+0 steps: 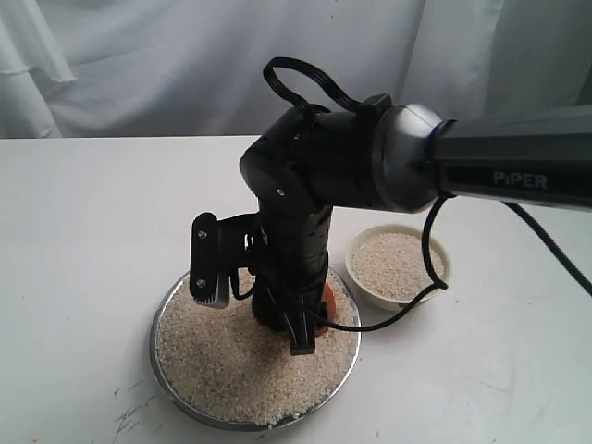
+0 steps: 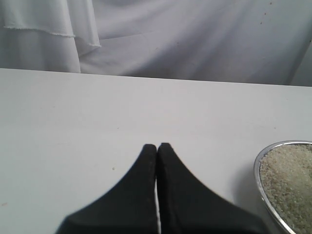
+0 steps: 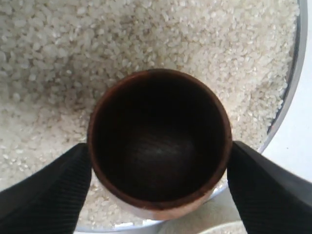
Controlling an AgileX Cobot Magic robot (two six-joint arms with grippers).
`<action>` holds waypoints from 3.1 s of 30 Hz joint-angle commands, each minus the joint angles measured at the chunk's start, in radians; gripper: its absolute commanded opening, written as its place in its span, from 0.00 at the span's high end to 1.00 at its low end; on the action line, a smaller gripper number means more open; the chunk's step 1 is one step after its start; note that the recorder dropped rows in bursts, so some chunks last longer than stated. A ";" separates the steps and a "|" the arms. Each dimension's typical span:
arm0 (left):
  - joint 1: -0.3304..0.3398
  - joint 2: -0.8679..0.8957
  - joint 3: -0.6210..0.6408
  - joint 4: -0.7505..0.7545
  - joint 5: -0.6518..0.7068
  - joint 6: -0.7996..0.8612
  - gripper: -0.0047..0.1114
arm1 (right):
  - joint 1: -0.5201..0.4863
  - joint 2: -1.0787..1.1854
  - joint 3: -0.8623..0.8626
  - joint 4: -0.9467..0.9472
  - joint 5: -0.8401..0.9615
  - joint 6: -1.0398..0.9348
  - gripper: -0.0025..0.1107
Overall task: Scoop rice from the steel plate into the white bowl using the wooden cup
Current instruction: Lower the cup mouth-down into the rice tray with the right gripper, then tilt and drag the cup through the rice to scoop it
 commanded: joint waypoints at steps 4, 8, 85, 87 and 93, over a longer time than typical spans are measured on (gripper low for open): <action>-0.002 -0.005 0.005 -0.001 -0.006 -0.003 0.96 | -0.006 0.025 0.001 0.036 -0.048 0.000 0.97; -0.002 -0.005 0.005 -0.001 -0.006 -0.003 0.96 | -0.006 0.025 0.001 0.054 -0.091 0.002 0.85; -0.002 -0.005 0.005 -0.001 -0.006 -0.003 0.96 | -0.232 0.085 0.005 0.560 -0.036 -0.404 0.28; -0.002 -0.005 0.005 -0.001 -0.006 -0.003 0.96 | -0.232 0.101 0.005 0.560 -0.036 -0.404 0.28; -0.002 -0.005 0.005 -0.001 -0.006 -0.003 0.96 | -0.232 0.101 0.005 0.560 -0.027 -0.398 0.28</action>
